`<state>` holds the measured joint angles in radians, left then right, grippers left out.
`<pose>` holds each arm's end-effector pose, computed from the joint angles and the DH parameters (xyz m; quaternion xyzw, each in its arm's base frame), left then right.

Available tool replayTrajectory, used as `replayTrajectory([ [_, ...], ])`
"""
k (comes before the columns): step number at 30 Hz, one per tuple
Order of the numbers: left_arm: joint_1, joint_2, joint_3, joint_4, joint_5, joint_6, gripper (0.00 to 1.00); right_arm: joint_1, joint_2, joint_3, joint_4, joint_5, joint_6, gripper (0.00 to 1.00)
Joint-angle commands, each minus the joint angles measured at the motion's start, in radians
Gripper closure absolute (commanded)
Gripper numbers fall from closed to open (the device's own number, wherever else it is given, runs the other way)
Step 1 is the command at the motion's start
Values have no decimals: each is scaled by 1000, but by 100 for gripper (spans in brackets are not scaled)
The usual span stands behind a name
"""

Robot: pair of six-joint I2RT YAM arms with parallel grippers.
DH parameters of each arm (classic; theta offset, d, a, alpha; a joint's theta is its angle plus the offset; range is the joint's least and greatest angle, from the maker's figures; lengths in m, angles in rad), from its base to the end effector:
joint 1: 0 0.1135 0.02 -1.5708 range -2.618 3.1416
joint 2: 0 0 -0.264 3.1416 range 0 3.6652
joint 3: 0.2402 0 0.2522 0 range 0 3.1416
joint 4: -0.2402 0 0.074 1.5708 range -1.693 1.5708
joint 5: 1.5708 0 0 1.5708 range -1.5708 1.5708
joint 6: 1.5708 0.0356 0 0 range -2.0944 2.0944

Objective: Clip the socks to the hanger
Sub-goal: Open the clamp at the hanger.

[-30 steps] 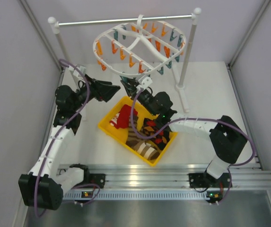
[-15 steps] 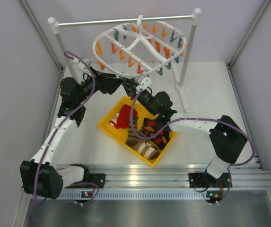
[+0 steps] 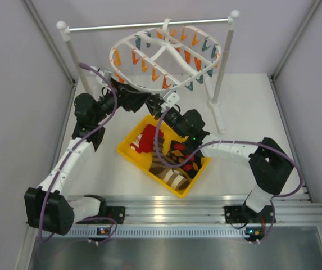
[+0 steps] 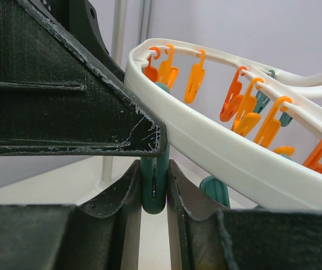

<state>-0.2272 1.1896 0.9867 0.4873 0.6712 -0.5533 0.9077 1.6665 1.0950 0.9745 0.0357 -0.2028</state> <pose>0.2596 -0.0827 0.3965 0.1681 0.6016 -0.4701 0.6236 0.2377 0.3022 0.3372 -0.2779 0.4762 0.2787 0.7863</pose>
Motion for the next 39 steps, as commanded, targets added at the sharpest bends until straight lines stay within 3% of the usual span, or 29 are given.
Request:
replayTrajectory([
  [1, -9, 7, -11, 50, -10, 16, 27, 19, -17, 39, 66, -31, -6, 100],
  [8, -11, 11, -16, 24, -39, 23, 37, 22, -27, 39, 62, -28, 0, 100],
  [21, -12, -7, -19, -47, -8, 96, 30, 23, -42, 29, 52, -25, 5, 100],
  [39, -11, 39, 6, 63, -53, -148, 57, 23, -39, 22, 62, -31, -1, 100],
])
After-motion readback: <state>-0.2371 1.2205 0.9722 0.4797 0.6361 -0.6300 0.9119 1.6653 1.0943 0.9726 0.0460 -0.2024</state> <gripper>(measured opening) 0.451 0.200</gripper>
